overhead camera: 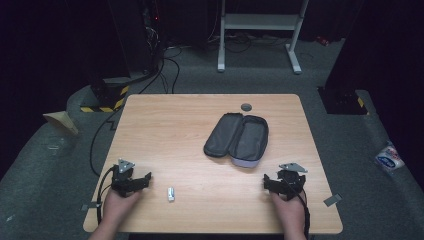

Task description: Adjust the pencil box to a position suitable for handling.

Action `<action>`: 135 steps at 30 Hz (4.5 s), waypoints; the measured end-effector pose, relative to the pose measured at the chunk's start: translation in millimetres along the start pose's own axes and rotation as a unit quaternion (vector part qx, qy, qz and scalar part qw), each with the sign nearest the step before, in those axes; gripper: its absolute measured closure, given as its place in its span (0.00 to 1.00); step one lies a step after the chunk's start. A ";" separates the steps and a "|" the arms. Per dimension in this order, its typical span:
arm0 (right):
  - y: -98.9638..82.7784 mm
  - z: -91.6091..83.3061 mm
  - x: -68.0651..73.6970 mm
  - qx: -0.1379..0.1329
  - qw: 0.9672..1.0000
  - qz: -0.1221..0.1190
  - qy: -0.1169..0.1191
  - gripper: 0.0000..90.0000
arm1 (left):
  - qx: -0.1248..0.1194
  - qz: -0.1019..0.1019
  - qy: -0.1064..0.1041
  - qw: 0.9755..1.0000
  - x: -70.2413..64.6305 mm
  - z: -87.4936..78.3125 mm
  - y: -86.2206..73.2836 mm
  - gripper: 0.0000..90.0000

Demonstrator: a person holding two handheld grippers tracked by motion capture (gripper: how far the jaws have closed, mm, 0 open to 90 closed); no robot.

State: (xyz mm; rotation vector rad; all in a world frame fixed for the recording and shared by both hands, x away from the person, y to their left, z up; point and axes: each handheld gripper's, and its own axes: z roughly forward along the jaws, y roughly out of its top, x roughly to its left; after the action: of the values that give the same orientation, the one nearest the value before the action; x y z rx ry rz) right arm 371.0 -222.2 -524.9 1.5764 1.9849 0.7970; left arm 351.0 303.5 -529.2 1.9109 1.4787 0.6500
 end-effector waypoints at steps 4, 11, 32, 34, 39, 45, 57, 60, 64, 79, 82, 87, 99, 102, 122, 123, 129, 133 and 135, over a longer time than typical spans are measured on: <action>-0.3 -0.3 -0.4 -0.001 1.000 -0.004 0.002 0.09 | 0.000 0.001 -0.001 1.000 -0.1 0.2 0.1 0.17; -1.9 -1.9 -0.7 0.000 1.000 -0.007 0.006 0.09 | 0.001 0.005 -0.005 1.000 0.3 -0.1 -0.2 0.17; -2.7 -5.4 -2.6 -0.008 1.000 -0.015 0.014 0.16 | 0.000 0.010 -0.012 1.000 1.2 -0.8 -1.1 0.16; -2.8 -6.0 -2.8 -0.009 1.000 -0.013 0.016 0.16 | 0.000 0.010 -0.012 1.000 1.2 -0.8 -1.1 0.16; -2.7 -7.4 -3.3 -0.012 1.000 -0.011 0.018 0.16 | 0.000 0.011 -0.012 1.000 1.3 -0.8 -1.1 0.16; -2.5 -9.6 -3.5 -0.017 1.000 -0.016 0.020 0.17 | 0.000 0.011 -0.013 1.000 1.4 -0.9 -1.1 0.16; 3.2 -23.0 2.1 -0.043 0.998 -0.036 0.033 0.23 | 0.000 0.011 -0.013 1.000 1.2 -1.0 -1.3 0.16; 6.9 -28.2 6.4 -0.052 0.997 -0.041 0.039 0.24 | 0.000 0.011 -0.014 1.000 1.3 -1.0 -1.3 0.16; 10.3 -33.3 11.5 -0.061 0.996 -0.047 0.046 0.25 | 0.000 0.012 -0.014 1.000 1.4 -1.0 -1.3 0.16; 21.1 -45.6 27.7 -0.094 0.991 -0.064 0.066 0.27 | 0.000 0.012 -0.015 1.000 1.5 -1.1 -1.3 0.16; 23.5 -45.1 30.3 -0.097 0.990 -0.066 0.074 0.28 | 0.000 0.012 -0.015 1.000 1.5 -1.1 -1.4 0.16; 28.4 -42.9 33.7 -0.099 0.989 -0.069 0.083 0.30 | 0.001 0.013 -0.016 1.000 1.6 -1.3 -1.5 0.16; 57.3 -26.2 46.9 -0.092 0.987 -0.071 0.109 0.44 | 0.000 0.012 -0.016 1.000 1.5 -1.2 -1.6 0.16; 62.0 -20.6 49.2 -0.091 0.987 -0.074 0.113 0.49 | -0.001 0.012 -0.015 1.000 1.4 -1.2 -1.7 0.16; 57.4 5.8 76.7 -0.070 0.982 -0.108 0.136 0.89 | 0.000 0.014 -0.016 1.000 1.6 -1.3 -1.7 0.16; 56.1 5.3 79.2 -0.071 0.982 -0.109 0.137 0.90 | 0.000 0.015 -0.016 1.000 1.6 -1.3 -1.7 0.16; 48.8 2.0 98.7 -0.080 0.978 -0.112 0.154 0.94 | 0.000 0.016 -0.018 1.000 1.5 -1.4 -1.7 0.16; 45.6 0.9 110.8 -0.086 0.976 -0.116 0.165 0.93 | 0.000 0.017 -0.018 1.000 1.7 -1.4 -1.7 0.16; 44.5 -1.0 120.5 -0.091 0.973 -0.117 0.176 0.83 | 0.000 0.018 -0.017 1.000 1.7 -1.5 -1.7 0.16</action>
State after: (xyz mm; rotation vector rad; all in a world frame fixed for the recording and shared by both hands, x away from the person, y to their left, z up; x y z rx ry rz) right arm 374.6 -97.4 -494.5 1.1296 2.2141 1.1852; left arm 349.3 305.6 -529.4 1.9442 1.4262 0.6298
